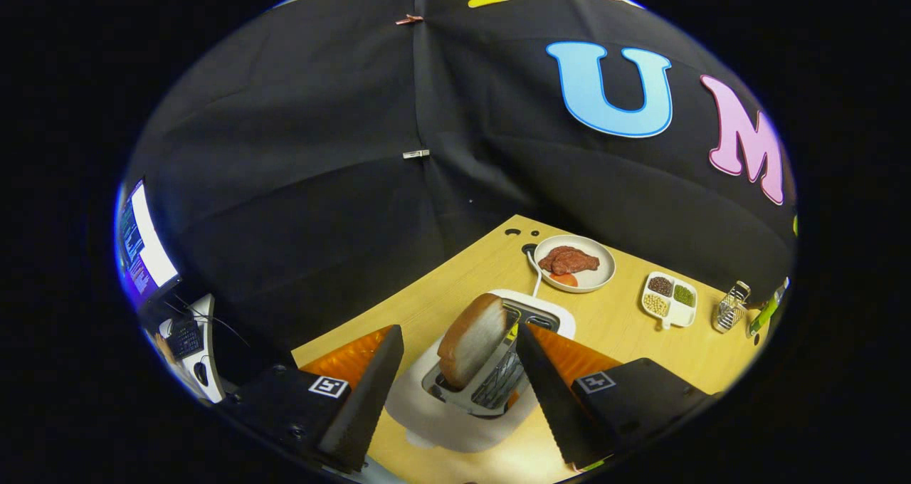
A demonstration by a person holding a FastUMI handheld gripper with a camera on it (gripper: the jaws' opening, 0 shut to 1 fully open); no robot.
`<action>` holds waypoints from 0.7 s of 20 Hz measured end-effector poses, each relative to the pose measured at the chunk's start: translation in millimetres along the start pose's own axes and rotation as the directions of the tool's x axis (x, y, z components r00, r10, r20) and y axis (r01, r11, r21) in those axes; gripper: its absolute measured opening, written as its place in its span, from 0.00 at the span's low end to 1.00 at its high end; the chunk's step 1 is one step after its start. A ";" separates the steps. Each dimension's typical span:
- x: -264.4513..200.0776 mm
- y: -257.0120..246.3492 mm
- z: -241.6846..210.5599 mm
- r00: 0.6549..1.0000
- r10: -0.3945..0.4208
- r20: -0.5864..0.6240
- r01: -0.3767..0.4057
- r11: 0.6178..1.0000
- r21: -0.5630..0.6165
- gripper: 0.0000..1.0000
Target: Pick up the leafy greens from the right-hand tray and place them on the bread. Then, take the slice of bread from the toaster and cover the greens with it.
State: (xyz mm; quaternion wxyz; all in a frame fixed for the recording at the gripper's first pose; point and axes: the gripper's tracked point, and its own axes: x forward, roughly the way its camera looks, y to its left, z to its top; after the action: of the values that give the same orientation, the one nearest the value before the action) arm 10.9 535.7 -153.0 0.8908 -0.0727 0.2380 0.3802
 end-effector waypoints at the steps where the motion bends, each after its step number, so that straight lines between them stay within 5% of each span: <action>1: 8.3 -0.2 -2.3 1.000 -0.004 -0.008 0.004 1.000 0.006 0.99; 9: 53.7 -11.0 -23.7 0.995 -0.061 -0.075 0.065 0.997 0.046 0.99; 14: 54.4 -11.4 -25.3 0.994 -0.078 -0.075 0.080 0.996 0.025 0.63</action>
State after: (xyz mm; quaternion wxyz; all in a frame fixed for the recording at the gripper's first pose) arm 42.2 554.8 -201.8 0.8966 -0.0834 0.2729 0.3385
